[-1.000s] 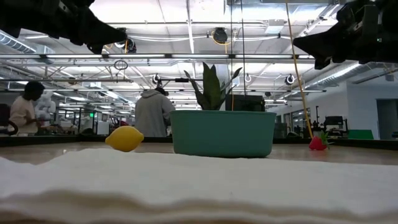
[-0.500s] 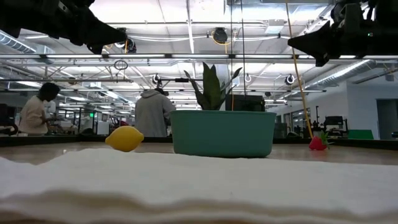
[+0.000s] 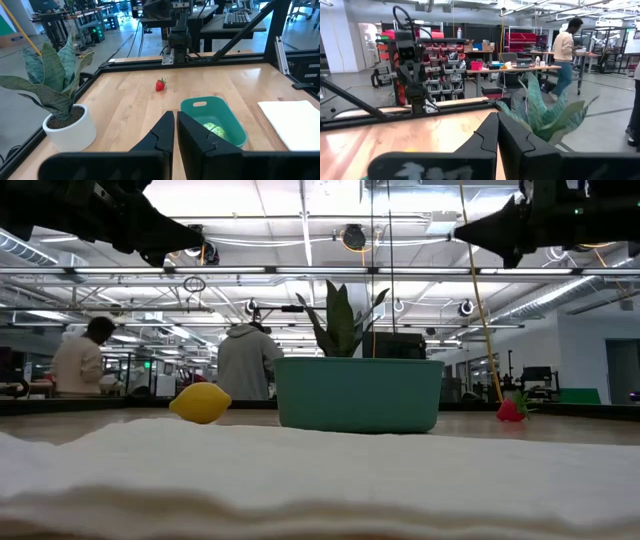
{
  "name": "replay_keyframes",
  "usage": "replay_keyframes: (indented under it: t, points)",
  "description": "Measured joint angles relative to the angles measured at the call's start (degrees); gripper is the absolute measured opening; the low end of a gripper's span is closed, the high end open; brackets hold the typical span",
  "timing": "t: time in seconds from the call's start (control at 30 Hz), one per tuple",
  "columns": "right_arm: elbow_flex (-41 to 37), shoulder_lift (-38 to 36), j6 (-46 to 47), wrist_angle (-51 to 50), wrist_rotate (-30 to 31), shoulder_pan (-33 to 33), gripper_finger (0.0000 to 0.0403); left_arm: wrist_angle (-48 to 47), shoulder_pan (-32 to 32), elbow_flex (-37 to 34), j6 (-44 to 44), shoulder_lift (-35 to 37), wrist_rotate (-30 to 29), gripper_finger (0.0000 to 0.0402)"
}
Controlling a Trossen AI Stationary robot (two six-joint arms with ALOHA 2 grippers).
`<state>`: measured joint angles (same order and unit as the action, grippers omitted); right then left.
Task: Pick and placing Produce into tupperware
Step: Put the strawberry into the green bin
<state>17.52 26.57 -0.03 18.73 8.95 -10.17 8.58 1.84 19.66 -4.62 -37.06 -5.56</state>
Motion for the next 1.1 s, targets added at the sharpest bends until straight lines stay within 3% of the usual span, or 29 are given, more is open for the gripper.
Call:
replay_keyframes:
  t: [0.23, 0.5, 1.1]
  points:
    - [3.3, 2.98, -0.42, -0.38, 5.81, 0.0, 0.0, -0.02, -0.01, 0.0, -0.13, 0.0, 0.0, 0.0026]
    - [9.22, 6.79, -0.76, -5.36, 6.17, 0.0, 0.0, 0.0, -0.01, 0.0, -0.13, 0.0, 0.0, 0.0026]
    - [24.39, 9.84, 3.98, -29.66, 7.94, -0.69, 0.0, 0.02, -0.01, 0.0, -0.02, 0.0, 0.02, 0.0026]
